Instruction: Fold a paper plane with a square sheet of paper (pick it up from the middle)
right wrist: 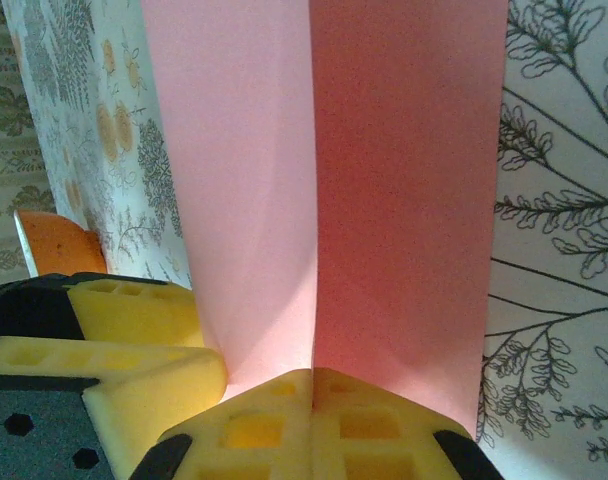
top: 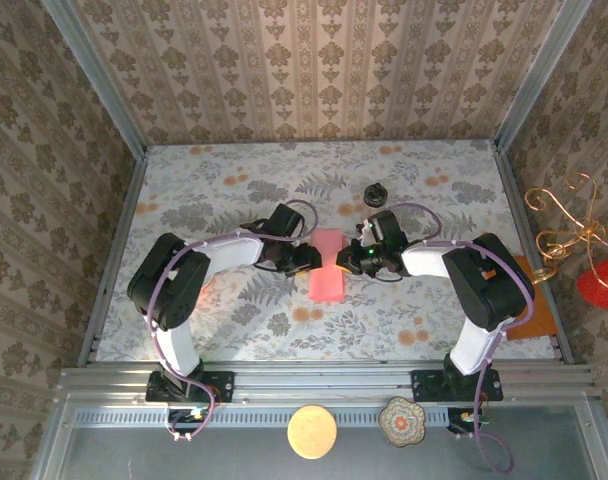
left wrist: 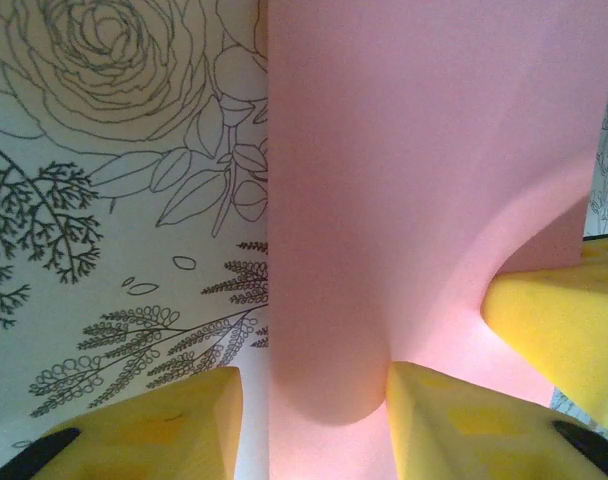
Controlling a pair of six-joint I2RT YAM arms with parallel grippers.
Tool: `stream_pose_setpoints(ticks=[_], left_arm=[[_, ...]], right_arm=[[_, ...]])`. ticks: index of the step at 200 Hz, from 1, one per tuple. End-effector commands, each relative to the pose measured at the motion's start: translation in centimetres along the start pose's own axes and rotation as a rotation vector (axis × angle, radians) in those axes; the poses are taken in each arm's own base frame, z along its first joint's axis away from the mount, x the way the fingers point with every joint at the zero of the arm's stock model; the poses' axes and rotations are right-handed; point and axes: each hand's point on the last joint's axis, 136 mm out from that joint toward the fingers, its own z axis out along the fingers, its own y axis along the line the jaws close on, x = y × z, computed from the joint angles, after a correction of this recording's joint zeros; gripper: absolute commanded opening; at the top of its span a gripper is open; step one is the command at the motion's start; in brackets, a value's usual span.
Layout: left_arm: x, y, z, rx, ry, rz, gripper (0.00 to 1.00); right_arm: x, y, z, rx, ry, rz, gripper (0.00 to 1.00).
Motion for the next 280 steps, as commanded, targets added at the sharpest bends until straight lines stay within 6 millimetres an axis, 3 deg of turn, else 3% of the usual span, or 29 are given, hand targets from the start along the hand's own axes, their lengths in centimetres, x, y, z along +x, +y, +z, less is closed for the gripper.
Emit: stream_pose_setpoints(ticks=[1,44,83,118,150,221,280], left_arm=[[0.1,0.1,0.5,-0.028,0.019,0.017,0.42],[0.5,0.8,1.2,-0.066,0.049,0.007,0.4],[1.2,2.0,1.8,-0.116,0.073,0.006,0.38],[1.8,3.0,2.3,-0.157,0.091,0.007,0.36],[2.4,3.9,2.9,-0.187,0.11,0.009,0.36],[5.2,6.1,5.7,-0.261,0.222,0.042,0.37],[5.6,7.0,6.2,-0.328,0.246,0.076,0.4]], right_arm=[[0.4,-1.1,-0.1,0.036,0.009,0.0,0.06],[0.4,-1.3,-0.3,0.048,0.009,0.003,0.1],[-0.2,-1.3,-2.3,0.107,-0.044,-0.009,0.29],[-1.1,-1.8,-5.2,0.181,-0.126,-0.03,0.29],[-1.0,-1.9,-6.3,0.199,-0.155,-0.039,0.27],[-0.6,-2.1,-5.6,0.181,-0.129,-0.03,0.25],[-0.5,-1.8,-4.7,0.162,-0.102,-0.029,0.25]])
